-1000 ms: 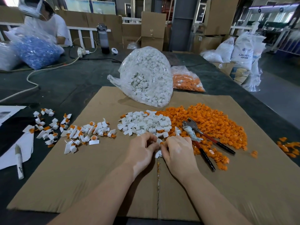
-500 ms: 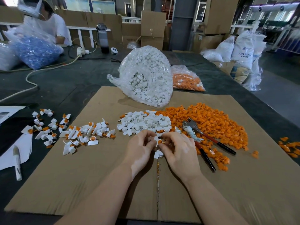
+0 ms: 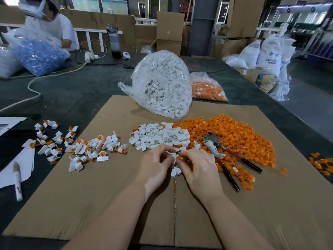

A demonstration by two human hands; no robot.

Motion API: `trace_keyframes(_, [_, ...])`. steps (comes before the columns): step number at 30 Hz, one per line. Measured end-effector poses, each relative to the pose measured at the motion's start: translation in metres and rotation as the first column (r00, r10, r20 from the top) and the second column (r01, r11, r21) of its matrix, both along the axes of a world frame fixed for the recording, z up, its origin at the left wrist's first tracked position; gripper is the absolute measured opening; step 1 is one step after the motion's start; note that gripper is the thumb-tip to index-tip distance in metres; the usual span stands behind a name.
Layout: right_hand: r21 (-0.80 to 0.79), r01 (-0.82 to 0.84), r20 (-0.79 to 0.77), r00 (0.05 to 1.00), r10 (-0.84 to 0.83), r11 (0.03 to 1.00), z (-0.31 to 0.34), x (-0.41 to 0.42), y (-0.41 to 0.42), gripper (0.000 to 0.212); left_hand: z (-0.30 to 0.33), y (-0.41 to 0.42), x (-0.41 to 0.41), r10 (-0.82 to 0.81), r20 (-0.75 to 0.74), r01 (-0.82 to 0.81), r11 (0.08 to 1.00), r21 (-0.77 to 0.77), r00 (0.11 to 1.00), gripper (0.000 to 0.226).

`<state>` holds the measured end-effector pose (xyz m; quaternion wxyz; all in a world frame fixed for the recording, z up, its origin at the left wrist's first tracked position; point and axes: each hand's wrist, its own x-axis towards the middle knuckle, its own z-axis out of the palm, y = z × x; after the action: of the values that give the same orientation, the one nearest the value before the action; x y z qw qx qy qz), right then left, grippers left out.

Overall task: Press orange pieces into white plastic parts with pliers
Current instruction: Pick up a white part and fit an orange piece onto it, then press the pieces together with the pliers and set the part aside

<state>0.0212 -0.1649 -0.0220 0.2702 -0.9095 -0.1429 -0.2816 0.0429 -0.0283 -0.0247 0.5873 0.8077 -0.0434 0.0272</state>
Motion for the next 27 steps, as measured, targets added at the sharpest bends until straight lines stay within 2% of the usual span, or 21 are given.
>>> trace_keyframes(17, [-0.033, -0.038, -0.03, 0.999, 0.037, 0.999, 0.003, -0.002, -0.001, 0.013, 0.0, -0.003, 0.002, 0.024, 0.008, -0.024, 1.0, 0.013, 1.0, 0.018])
trace_keyframes(20, [-0.003, -0.013, -0.014, 1.0, 0.013, 1.0, 0.006, -0.005, -0.002, 0.015, 0.001, -0.003, 0.002, 0.019, -0.009, -0.019, 0.999, -0.035, 1.0, 0.018])
trace_keyframes(22, [0.01, 0.095, 0.038, 0.995, -0.096, 0.995, 0.01, -0.007, -0.006, 0.02, 0.002, -0.002, 0.002, 0.013, -0.024, -0.015, 0.997, -0.079, 1.0, 0.017])
trace_keyframes(24, [-0.002, 0.304, -0.001, 0.953, -0.304, 0.953, 0.016, -0.006, -0.015, 0.029, 0.002, 0.0, 0.003, 0.008, -0.025, -0.01, 0.996, -0.083, 1.0, 0.015])
trace_keyframes(26, [-0.173, 0.505, -0.212, 0.82, -0.532, 0.846, 0.024, -0.001, -0.03, 0.044, 0.003, 0.001, 0.004, 0.008, -0.024, -0.01, 0.997, -0.082, 1.0, 0.013])
trace_keyframes(27, [-0.278, 0.539, -0.317, 0.73, -0.606, 0.795, 0.027, 0.002, -0.038, 0.049, 0.003, 0.001, 0.004, 0.014, -0.027, -0.016, 0.996, -0.085, 1.0, 0.012])
